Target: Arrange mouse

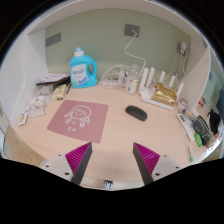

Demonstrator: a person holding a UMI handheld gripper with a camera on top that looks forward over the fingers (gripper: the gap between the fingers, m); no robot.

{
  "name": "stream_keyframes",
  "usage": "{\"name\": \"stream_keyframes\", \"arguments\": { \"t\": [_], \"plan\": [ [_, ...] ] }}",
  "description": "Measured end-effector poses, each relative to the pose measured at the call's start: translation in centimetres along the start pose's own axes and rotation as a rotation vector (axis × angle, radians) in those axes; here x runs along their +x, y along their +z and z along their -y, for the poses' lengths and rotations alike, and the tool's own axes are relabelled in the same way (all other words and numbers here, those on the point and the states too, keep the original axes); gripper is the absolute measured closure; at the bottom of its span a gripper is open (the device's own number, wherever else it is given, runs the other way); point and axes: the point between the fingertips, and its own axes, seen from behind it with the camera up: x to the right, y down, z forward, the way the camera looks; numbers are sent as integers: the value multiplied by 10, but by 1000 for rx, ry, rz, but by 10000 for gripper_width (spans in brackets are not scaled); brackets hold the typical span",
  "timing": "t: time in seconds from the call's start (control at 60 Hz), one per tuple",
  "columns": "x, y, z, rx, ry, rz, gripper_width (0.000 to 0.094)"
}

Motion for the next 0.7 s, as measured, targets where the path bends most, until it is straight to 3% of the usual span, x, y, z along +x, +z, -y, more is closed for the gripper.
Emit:
{"name": "stream_keyframes", "arguments": {
  "t": [0.133,0.3,0.517,0.7],
  "plan": [
    [64,62,13,42,-6,-79,96],
    [107,136,39,78,10,-106,92],
    [128,199,61,62,-3,-93,91],
    [140,228,92,96,-16,-67,104]
  ]
}}
